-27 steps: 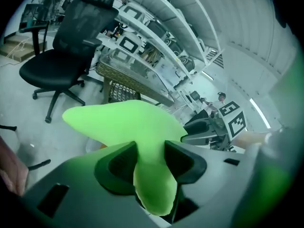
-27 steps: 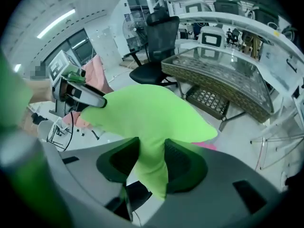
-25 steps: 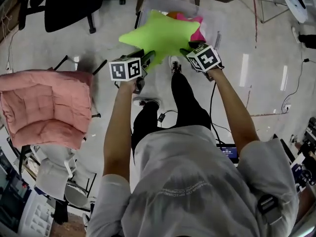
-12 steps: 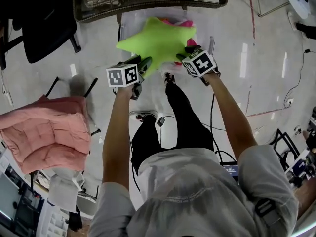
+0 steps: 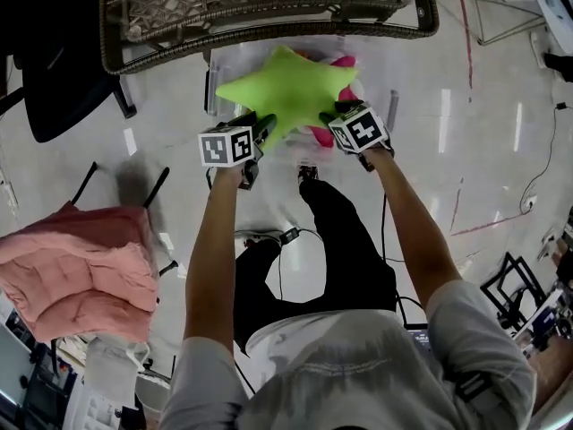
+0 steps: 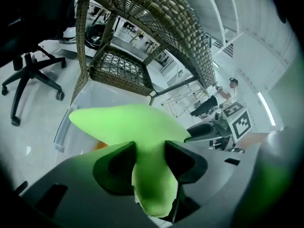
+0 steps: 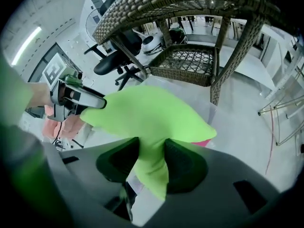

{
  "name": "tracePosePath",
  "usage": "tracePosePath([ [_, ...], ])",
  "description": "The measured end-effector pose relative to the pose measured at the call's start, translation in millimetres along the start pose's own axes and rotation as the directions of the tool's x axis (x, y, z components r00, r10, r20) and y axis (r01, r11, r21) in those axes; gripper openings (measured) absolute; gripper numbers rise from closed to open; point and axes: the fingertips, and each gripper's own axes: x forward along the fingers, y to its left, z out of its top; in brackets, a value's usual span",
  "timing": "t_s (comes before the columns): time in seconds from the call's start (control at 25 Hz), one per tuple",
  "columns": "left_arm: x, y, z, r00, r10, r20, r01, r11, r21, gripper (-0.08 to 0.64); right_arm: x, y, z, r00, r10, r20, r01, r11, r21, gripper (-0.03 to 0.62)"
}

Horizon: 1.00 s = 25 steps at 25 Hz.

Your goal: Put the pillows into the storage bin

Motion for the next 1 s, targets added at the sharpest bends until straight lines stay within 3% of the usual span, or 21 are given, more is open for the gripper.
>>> tracePosePath([
  [0.36, 48, 41, -12, 0.996, 0.085, 0.030, -0.084, 0.996, -0.035, 0.242, 55, -29, -12, 1.000, -0.014, 0.007, 0.014, 1.000, 0.019, 0.214],
  [0.48, 54, 39, -8, 0.992, 0.118, 0.036, -0.118, 0.993, -0.015, 0.259, 55, -31, -8, 0.999, -0.021, 0.035, 0.022, 0.999, -0.036, 0.174],
  [0.56, 54, 37, -5, 0.991, 0.132, 0.030, -0.132, 0.991, 0.002, 0.273, 49, -32, -3, 0.998, -0.026, 0.061, 0.028, 0.999, -0.028, 0.194],
  [0.8, 29, 23, 0, 0.991, 0.127, 0.044, -0.127, 0.992, -0.007, 0.273, 16, -29, -4, 0.996, -0.058, 0.064, 0.059, 0.998, -0.018, 0.207],
  [1.0, -23, 9, -3, 0.987, 0.146, 0.065, -0.145, 0.989, -0.017, 0.267, -29, -2, 8, 0.994, -0.067, 0.084, 0.072, 0.996, -0.056, 0.186],
])
